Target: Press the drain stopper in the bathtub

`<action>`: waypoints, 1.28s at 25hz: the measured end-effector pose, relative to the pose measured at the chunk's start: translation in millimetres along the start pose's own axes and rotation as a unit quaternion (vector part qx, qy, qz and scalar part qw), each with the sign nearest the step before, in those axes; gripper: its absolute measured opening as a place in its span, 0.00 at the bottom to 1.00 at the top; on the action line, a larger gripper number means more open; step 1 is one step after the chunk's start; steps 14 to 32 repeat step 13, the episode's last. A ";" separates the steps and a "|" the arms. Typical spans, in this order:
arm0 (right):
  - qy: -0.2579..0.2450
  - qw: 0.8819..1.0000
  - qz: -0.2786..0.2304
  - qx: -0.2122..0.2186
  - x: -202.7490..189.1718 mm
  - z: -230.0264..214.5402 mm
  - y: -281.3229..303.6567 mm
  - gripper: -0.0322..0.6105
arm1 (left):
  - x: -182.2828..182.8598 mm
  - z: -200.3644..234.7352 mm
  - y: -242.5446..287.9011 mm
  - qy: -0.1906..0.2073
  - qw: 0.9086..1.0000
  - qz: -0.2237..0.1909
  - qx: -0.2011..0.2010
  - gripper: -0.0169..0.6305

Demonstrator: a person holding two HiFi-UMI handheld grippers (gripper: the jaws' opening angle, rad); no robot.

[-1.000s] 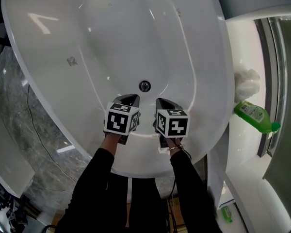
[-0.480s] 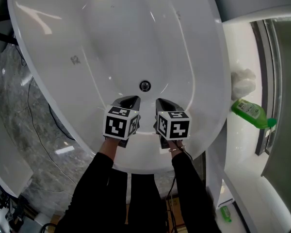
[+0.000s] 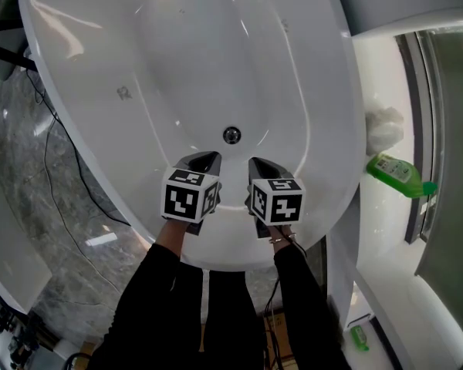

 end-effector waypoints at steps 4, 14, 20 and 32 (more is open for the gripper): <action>-0.004 1.000 0.000 -0.002 -1.0 3.1 -5.8 0.05 | -2.1 -0.5 -5.0 0.000 1.000 -0.001 0.000 0.04; -0.011 1.000 -0.002 0.000 -2.7 9.2 -10.8 0.05 | -4.8 -1.3 -7.9 0.009 1.000 0.002 0.000 0.04; -0.011 1.000 -0.002 0.000 -2.7 9.2 -10.8 0.05 | -4.8 -1.3 -7.9 0.009 1.000 0.002 0.000 0.04; -0.011 1.000 -0.002 0.000 -2.7 9.2 -10.8 0.05 | -4.8 -1.3 -7.9 0.009 1.000 0.002 0.000 0.04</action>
Point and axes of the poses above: the fingertips, and each gripper's own axes: y forward along the fingers, z to its left, x out of its top, the point moved 1 cm from there along -y, backward along the fingers, and after that the axes turned 2 degrees about x, right-handed, at the moved point
